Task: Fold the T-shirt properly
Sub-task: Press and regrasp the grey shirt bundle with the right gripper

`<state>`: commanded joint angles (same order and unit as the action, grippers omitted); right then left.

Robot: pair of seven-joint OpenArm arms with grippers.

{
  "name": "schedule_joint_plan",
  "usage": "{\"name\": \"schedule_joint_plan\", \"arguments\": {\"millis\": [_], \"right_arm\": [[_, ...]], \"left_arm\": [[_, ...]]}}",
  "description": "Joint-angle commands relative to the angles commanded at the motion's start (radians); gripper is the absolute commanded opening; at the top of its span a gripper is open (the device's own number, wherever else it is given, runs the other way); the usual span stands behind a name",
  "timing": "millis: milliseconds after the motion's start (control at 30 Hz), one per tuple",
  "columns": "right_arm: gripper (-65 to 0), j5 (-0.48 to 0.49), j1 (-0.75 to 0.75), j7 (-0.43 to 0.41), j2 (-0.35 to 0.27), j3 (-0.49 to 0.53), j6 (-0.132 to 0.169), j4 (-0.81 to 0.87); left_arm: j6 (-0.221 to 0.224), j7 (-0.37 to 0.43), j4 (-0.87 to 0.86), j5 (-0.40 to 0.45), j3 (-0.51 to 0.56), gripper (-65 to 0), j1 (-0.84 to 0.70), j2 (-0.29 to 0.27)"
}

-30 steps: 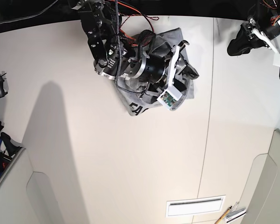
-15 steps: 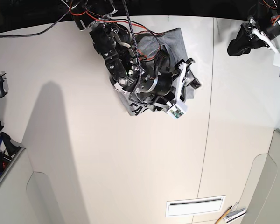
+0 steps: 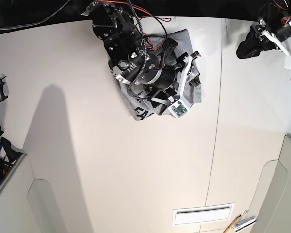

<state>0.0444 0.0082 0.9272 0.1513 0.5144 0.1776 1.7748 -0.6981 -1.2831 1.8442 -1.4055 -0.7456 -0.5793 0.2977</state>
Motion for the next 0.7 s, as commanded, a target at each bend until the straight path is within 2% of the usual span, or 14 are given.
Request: {"name": "schedule_joint_plan", "arguments": {"millis": [67, 133, 200, 333, 400, 500, 700], "right_arm": [[-26.0, -0.042, -0.01, -0.003, -0.001, 0.0, -0.044, 0.0], [-26.0, -0.067, -0.008, -0.019, -0.001, 0.0, -0.066, 0.0], [-26.0, -0.067, -0.008, -0.066, -0.001, 0.0, -0.069, 0.0], [-26.0, -0.066, -0.002, -0.07, -0.001, 0.0, -0.077, -0.001], [-26.0, -0.063, 0.002, -0.045, 0.001, 0.0, -0.077, 0.002], [-26.0, -0.064, -0.007, 0.037, 0.0, 0.0, -0.088, 0.07], [-26.0, -0.093, -0.076, 0.037, -0.026, -0.002, -0.097, 0.124]], "left_arm": [[0.0, 0.0, 0.0, 0.0, 0.0, -27.7, 0.0, 0.0], [0.0, 0.0, 0.0, 0.0, 0.0, -27.7, 0.0, 0.0], [0.0, 0.0, 0.0, 0.0, 0.0, -27.7, 0.0, 0.0], [0.0, 0.0, 0.0, 0.0, 0.0, -27.7, 0.0, 0.0], [0.0, 0.0, 0.0, 0.0, 0.0, -27.7, 0.0, 0.0], [0.0, 0.0, 0.0, 0.001, 0.0, -27.7, 0.0, 0.002], [0.0, 0.0, 0.0, 0.0, 0.0, -27.7, 0.0, 0.002]]}}
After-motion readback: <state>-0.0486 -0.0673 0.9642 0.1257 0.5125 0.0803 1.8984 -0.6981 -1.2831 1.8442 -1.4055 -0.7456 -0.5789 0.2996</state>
